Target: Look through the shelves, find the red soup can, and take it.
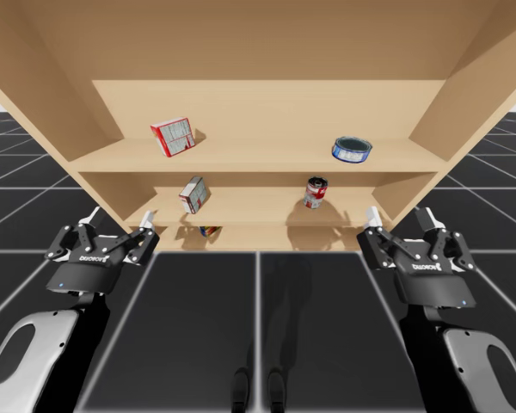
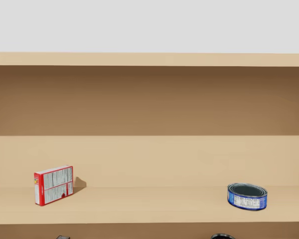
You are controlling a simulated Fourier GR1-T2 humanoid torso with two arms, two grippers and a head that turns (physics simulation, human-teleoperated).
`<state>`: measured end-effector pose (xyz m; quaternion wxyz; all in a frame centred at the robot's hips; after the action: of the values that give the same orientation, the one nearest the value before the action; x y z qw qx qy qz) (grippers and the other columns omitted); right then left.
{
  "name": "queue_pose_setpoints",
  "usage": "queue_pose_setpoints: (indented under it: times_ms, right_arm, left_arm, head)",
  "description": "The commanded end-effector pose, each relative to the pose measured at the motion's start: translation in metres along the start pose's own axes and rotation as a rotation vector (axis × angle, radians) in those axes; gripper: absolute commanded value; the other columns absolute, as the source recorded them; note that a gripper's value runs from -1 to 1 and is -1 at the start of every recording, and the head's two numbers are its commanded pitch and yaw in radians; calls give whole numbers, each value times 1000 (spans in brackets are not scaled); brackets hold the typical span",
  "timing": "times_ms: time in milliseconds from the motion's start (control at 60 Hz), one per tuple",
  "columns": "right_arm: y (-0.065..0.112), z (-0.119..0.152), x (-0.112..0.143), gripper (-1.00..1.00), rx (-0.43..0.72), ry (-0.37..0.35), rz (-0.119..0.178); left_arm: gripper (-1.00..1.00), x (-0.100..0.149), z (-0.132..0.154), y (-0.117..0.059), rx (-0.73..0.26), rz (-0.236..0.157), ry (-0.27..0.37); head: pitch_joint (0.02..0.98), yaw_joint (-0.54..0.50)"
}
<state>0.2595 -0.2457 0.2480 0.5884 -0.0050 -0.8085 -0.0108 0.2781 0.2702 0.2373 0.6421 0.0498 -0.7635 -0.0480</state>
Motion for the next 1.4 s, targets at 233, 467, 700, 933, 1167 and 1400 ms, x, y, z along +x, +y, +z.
queue_pose_setpoints:
  times_ms: [233,467,700,933,1167,1400]
  right_arm:
    - [2,0,-1,-1000,3,7,-22]
    - [3,0,-1,-1000,-2,2,-9]
    - [4,0,-1,-1000,-3,15,-10]
    - [5,1,0,-1000,1,27,-9]
    - [7,3,1,-1000,26,34,-29]
    - [23,7,13,-1000,151,118,-131]
  left_arm:
    - [-1000,0,0,2,13,-1,-2]
    - [-1000,0,0,2,11,-7,-2]
    - [-1000,-1,0,0,5,-16,-1]
    - [-1000,-1,-1,-2,-4,-22,-2]
    - [-1000,-1,0,-3,-2,-24,0]
    - [-1000,-2,0,-3,4,-22,5]
  head:
    - [111,-15]
    - [259,-35]
    - [420,-139]
    - [507,-224]
    - [517,-241]
    - [523,-231]
